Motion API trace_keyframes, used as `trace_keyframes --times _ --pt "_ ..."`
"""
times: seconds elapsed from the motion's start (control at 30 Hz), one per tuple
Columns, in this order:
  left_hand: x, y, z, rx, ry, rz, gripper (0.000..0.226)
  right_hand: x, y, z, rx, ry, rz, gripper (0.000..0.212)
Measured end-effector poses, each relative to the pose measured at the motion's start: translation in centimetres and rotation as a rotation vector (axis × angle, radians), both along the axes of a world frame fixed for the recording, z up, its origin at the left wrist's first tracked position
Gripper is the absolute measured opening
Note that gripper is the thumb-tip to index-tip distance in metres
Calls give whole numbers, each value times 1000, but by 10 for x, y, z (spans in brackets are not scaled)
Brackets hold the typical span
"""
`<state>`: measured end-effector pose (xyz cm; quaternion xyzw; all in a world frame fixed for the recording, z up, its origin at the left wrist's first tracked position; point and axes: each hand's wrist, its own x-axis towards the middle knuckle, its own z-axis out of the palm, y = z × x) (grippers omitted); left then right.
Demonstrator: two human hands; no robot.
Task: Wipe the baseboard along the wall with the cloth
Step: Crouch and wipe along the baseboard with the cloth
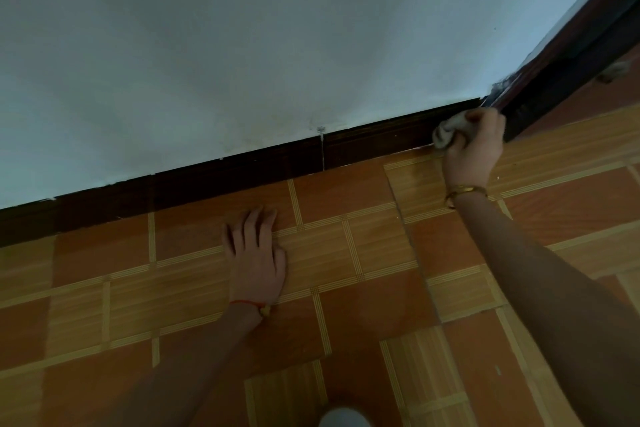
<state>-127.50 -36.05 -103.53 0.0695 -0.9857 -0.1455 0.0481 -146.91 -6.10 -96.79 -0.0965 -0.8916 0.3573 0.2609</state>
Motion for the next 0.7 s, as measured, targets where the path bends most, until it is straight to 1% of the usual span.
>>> trace_keyframes --times 0.1,0.2,0.27,0.37,0.47,0.57,0.7 --pt "0 0 -1 -13 -2 1 53 3 -1 -7 42 -21 52 31" --pt "0 0 0 -17 -3 0 52 13 -13 -30 137 -192 134 34" --pt "0 1 1 -15 -18 1 53 14 -18 -39 171 -234 124 37" --pt "-1 1 2 -15 -48 3 53 12 -24 -39 127 -243 72 36" --pt "-2 2 2 -15 -66 10 54 19 -36 -39 124 -259 96 38" --pt "-1 1 2 -9 -67 11 55 35 -62 -41 129 -258 179 39" --pt "-1 1 2 -8 -50 9 54 51 -93 -41 136 -192 379 29"
